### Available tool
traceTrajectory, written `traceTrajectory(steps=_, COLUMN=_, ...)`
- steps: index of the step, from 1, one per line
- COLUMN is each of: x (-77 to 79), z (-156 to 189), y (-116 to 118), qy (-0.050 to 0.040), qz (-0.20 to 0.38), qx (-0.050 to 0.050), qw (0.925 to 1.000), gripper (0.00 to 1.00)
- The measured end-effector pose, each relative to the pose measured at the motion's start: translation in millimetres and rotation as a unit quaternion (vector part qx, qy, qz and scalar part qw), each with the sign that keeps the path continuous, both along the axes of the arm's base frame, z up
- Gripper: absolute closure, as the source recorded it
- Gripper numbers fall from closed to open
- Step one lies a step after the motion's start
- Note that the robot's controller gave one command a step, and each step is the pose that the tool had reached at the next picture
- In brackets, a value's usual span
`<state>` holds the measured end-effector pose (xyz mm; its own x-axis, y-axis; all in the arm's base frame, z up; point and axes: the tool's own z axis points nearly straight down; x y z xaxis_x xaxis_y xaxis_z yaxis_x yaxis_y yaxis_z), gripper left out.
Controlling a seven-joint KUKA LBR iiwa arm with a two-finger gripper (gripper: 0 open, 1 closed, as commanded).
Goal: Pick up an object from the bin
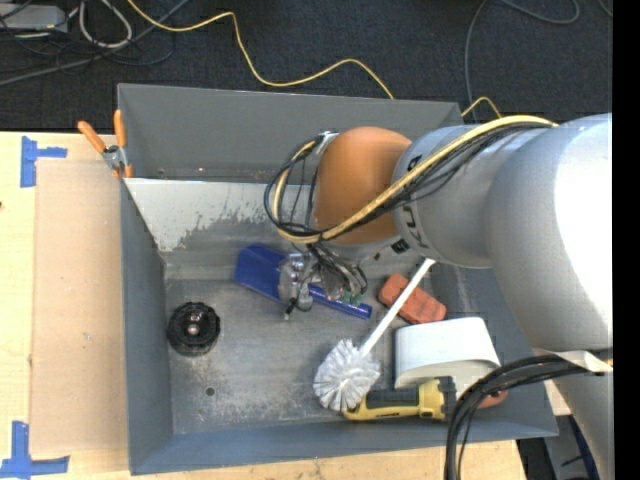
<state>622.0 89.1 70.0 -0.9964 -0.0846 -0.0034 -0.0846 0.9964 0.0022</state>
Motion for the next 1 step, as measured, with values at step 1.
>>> traceTrajectory(steps=1, x=-0.6, z=16.4, y=0.1, qy=0.0008, qz=0.0, qx=0.0, qw=1.0, gripper=1.0)
